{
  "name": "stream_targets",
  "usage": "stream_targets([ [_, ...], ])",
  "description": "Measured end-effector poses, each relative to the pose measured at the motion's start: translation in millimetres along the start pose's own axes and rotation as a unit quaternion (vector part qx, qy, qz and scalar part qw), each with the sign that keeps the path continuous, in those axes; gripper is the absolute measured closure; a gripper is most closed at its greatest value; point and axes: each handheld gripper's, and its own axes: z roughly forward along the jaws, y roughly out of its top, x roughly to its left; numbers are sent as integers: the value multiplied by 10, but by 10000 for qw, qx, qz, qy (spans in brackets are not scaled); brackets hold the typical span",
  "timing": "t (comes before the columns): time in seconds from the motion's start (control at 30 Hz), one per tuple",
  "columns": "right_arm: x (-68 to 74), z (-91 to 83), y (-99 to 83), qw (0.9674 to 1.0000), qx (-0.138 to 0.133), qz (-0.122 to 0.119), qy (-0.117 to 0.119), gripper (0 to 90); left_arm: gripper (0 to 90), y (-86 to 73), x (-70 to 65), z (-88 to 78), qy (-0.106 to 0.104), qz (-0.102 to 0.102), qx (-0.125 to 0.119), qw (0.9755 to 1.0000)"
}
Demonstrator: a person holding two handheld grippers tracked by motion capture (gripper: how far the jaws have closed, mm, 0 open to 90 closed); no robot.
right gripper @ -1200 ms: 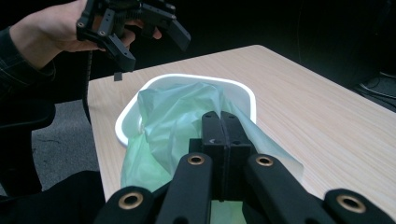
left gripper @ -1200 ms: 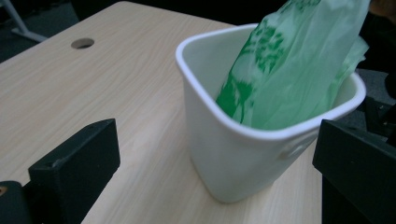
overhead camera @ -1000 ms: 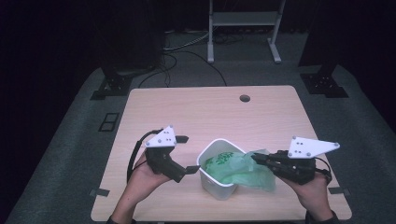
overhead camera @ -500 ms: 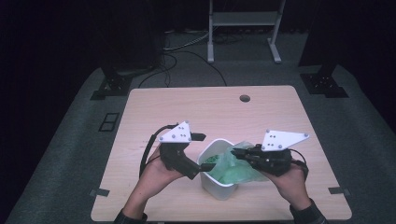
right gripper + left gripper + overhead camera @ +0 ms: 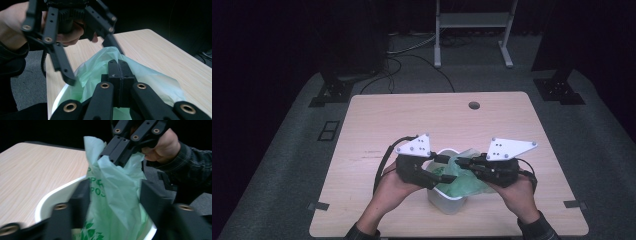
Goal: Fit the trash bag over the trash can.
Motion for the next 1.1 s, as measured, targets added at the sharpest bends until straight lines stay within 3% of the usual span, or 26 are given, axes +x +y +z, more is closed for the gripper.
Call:
stream_targets([
  [0.03,-1,-2,-1,10000,0,-5,-7,900,579,-1,2,7,-84,42,6,10000],
  [0.13,-6,-11,-5,10000,-16,14,-19,900,801,-4,-5,-3,-27,60,40,10000],
  [0.17,-17,-28,-12,10000,-74,19,-21,849,854,-6,0,-14,-3,58,33,10000],
  [0.27,-41,-64,-18,9999,-101,91,-54,778,880,-17,16,-61,90,1,22,10000],
  [0.3,-59,-139,-39,9996,-170,142,-166,743,886,-34,33,-102,134,-36,23,9999],
  [0.4,-91,-234,-72,9992,-200,182,-279,728,887,-53,48,-144,153,-73,20,9999],
  [0.57,-229,-516,-227,9973,-261,444,-532,720,890,-94,51,-250,155,-76,50,9998],
  [0.73,-338,-576,-301,9960,-240,605,-617,702,890,-119,58,-322,126,-97,-6,9999],
  [0.9,-460,-496,-299,9956,-347,699,-510,676,890,-111,55,-339,115,-61,-11,9999],
  [1.0,-457,-374,-199,9970,-490,582,-170,665,890,-109,55,-342,115,-56,-30,9999],
  [1.1,-407,-243,-137,9979,-436,466,52,664,890,-108,55,-348,112,-61,-53,9999],
])
